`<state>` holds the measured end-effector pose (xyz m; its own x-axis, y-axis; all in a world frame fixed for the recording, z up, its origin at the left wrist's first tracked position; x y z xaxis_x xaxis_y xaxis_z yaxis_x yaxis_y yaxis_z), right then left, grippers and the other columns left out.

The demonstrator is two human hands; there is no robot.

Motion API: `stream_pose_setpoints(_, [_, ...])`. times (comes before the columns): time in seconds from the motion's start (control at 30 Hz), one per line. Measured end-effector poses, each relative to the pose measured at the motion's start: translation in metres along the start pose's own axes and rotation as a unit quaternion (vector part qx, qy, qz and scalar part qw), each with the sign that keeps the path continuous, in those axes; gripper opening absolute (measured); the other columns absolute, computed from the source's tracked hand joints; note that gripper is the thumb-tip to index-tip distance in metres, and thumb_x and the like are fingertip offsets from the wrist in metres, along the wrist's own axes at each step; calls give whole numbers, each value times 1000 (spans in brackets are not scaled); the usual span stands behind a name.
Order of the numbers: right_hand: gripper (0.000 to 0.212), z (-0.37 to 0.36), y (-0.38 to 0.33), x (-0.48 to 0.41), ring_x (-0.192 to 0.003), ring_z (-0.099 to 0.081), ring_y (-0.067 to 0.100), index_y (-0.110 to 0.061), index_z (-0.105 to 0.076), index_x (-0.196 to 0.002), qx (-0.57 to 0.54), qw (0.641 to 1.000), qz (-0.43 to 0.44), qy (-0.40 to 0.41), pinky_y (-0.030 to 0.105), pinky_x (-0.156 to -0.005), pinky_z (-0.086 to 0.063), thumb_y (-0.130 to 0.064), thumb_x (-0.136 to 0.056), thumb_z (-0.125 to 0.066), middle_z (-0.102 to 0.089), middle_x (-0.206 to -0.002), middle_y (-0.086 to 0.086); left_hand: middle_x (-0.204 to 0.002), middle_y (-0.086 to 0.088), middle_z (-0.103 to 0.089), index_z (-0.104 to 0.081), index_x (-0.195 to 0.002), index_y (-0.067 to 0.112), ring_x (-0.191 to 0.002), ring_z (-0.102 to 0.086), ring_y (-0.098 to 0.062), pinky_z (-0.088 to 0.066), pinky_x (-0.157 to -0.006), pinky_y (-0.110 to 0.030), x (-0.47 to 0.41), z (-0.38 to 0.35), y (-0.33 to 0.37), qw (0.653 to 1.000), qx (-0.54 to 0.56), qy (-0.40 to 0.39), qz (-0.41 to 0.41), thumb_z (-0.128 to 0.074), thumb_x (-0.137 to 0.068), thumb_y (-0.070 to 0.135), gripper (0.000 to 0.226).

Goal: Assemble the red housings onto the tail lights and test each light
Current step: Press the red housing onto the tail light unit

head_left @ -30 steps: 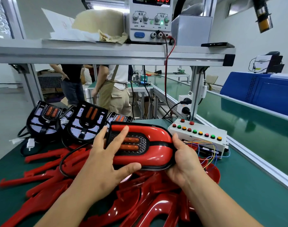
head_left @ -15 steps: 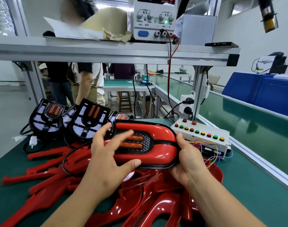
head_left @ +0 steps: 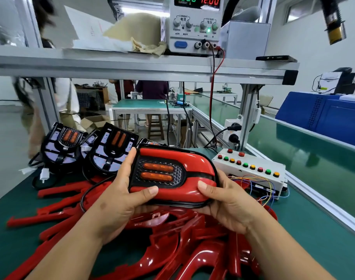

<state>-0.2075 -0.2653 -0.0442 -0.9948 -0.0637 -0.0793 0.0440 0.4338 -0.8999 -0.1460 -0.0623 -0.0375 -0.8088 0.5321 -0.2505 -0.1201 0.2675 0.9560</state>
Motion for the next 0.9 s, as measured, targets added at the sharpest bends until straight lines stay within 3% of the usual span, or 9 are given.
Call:
stream_pose_setpoints(0.6, [75, 0, 0, -1, -103, -67, 38, -14, -52, -128, 15, 1000, -2, -3, 43, -72, -59, -6, -60, -82, -66, -120, 21, -118, 10, -69, -27, -121, 76, -109, -68, -25, -60, -76, -39, 0, -2, 0, 999, 32, -32, 4, -73, -74, 13, 91])
stream_pose_setpoints(0.9, [57, -1, -2, 1, -95, -70, 34, -15, -55, -125, 12, 1000, 2, 16, 39, -65, -59, 1, -73, -70, -69, -115, 19, -115, 17, -69, -34, -109, 81, -107, -69, -21, -60, -72, -34, -1, -3, -3, 1000, 20, -17, -3, -79, -66, 21, 86])
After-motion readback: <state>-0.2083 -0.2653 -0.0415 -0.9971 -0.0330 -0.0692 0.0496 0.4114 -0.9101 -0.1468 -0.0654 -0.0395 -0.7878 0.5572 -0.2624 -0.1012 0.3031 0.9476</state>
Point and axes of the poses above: each hand's wrist, its own x-axis away from the middle knuckle, its own z-axis out of the back of the hand, y = z × x, the point moved 4 cm from there along -x, towards the middle knuckle
